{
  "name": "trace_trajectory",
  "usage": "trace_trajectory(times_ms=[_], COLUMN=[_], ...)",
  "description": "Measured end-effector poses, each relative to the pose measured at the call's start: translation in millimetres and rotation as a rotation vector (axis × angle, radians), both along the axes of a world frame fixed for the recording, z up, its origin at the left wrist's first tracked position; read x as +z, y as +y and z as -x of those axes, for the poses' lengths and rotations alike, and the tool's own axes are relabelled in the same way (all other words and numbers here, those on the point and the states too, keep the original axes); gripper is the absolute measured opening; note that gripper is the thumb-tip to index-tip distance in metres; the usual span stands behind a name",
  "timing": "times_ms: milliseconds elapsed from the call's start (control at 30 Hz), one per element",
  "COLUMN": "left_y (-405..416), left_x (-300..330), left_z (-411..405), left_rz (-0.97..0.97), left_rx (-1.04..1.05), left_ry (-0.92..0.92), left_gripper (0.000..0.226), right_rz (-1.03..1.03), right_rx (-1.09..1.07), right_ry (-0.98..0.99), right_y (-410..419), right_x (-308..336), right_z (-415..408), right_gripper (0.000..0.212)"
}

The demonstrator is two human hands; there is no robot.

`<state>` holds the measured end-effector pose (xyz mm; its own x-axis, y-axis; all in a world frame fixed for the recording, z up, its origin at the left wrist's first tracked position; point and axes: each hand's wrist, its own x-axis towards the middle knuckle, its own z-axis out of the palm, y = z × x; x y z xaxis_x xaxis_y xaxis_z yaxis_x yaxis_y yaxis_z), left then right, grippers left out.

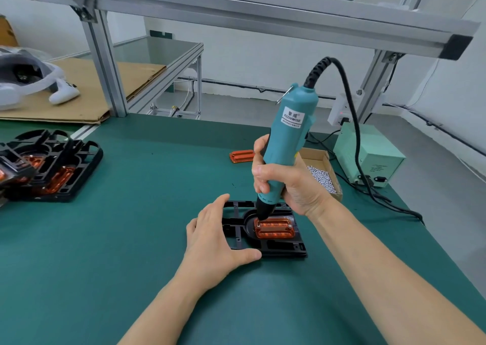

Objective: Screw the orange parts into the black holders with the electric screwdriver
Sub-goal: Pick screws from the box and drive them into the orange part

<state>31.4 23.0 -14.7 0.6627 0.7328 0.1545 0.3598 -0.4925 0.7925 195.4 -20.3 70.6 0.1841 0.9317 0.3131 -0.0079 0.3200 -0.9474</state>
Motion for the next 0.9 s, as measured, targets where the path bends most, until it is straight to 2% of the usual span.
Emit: trace_trajectory(times_ms=[567, 900], left_y=[0.9, 0.6], left_x=[-2.6, -1.1], left_z=[1.4, 1.4], left_rz=[0.045, 0.024], left_rx=[-0.001, -0.006], left_ry=[0.003, -0.003], left_gripper=[0.113, 0.113], right_rz=[-0.042, -0.056], right_rx=[-0.076, -0.12], right_ry=[-0.023, -0.013], right_y=[-4.8, -3.9], right_x=[-0.2, -3.3], right_z=[-0.3, 0.5], right_gripper=[0.027, 0.021])
